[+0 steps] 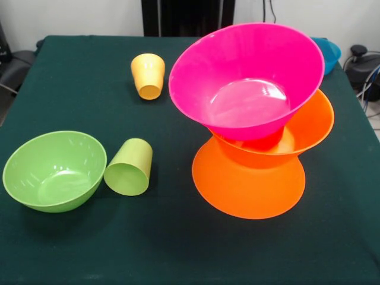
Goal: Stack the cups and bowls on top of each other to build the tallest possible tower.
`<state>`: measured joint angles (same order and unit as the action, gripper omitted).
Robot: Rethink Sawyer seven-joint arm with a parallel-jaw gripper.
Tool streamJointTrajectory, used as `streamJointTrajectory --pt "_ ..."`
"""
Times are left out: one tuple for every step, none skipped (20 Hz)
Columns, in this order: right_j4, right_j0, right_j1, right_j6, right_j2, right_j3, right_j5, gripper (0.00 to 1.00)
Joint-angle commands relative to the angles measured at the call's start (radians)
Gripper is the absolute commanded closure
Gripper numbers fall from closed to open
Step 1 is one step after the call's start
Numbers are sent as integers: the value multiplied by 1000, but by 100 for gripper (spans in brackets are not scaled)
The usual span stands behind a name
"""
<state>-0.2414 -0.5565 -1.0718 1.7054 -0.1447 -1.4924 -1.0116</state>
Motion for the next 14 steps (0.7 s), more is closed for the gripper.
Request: streamJointTrajectory --pt "122 -9 67 -271 -117 -128 64 100" --pt "134 -10 71 -263 -119 -121 62 100" --pt "143 -12 75 -260 -123 -116 64 100" --pt "152 -14 78 -256 -127 -111 66 100" --pt "159 -16 81 -254 -131 -111 74 100" --pt "164 -21 84 -255 -136 -114 86 100" --pt "170 -25 87 -255 -142 -116 98 100" --pt "175 -30 90 -256 -147 -119 110 100" --pt "187 -34 93 -251 -152 -123 120 100" --pt "196 -40 96 -248 -158 -128 138 100" --pt "206 -43 98 -244 -162 -131 148 100" --pt "216 -47 100 -240 -166 -133 159 100" --pt "223 -53 97 -240 -172 -140 171 100" --pt "226 -59 98 -238 -179 -146 179 100"
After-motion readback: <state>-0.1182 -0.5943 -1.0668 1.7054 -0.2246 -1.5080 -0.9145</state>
